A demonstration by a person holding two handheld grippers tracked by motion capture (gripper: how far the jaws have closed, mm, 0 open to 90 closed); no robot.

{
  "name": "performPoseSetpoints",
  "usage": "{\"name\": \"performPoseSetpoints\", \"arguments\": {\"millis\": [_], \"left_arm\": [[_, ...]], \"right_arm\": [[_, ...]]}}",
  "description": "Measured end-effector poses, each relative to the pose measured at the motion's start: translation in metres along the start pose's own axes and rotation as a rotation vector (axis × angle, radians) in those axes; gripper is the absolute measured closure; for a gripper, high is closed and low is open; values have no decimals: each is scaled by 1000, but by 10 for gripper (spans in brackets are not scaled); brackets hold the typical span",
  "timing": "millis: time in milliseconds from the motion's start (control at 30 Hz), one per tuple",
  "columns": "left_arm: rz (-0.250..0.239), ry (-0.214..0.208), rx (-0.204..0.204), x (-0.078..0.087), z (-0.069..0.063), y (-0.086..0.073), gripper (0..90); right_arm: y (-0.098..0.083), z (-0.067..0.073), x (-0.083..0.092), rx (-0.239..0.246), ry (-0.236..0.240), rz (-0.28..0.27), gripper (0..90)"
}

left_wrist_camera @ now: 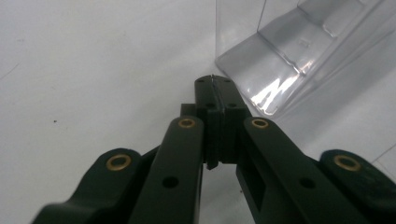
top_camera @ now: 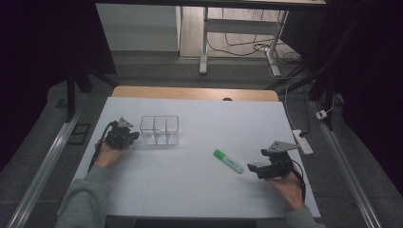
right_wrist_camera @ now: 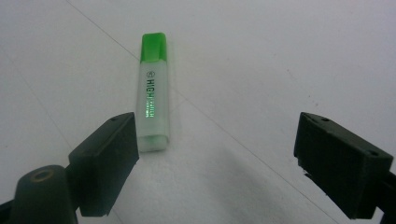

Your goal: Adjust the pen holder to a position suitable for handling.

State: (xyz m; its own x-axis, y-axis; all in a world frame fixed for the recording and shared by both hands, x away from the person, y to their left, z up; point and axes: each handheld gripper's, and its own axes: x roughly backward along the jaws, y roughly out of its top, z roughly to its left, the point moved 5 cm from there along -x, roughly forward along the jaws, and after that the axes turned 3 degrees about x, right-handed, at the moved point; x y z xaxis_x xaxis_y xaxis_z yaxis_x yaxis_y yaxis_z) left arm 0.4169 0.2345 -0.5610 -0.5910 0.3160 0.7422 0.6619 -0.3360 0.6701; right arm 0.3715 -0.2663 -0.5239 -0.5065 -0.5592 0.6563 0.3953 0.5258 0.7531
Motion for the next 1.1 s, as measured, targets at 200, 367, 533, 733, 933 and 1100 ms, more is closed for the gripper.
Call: {"name": "performPoseSetpoints", "arguments": {"millis": [200, 367, 533, 733, 933, 1100], "left_arm": [[-7, -22, 0, -2, -3, 3, 888], [-12, -22, -17, -3, -5, 6, 888], [-13, -39, -23, -4, -8, 8, 888], [-9, -36, -14, -5, -7, 9, 888], [-8, -34, -7, -6, -8, 10, 888], [-5, -27, 1, -7, -8, 10, 888]], "right_arm": [[0, 0, -1, 2, -1, 3, 142], [0, 1, -1, 4, -4, 4, 142], [-1, 0, -2, 4, -5, 5, 142], [0, 1, -2, 5, -1, 4, 144], [0, 1, -2, 4, -3, 6, 144], [0, 1, -3, 4, -3, 6, 145]]}}
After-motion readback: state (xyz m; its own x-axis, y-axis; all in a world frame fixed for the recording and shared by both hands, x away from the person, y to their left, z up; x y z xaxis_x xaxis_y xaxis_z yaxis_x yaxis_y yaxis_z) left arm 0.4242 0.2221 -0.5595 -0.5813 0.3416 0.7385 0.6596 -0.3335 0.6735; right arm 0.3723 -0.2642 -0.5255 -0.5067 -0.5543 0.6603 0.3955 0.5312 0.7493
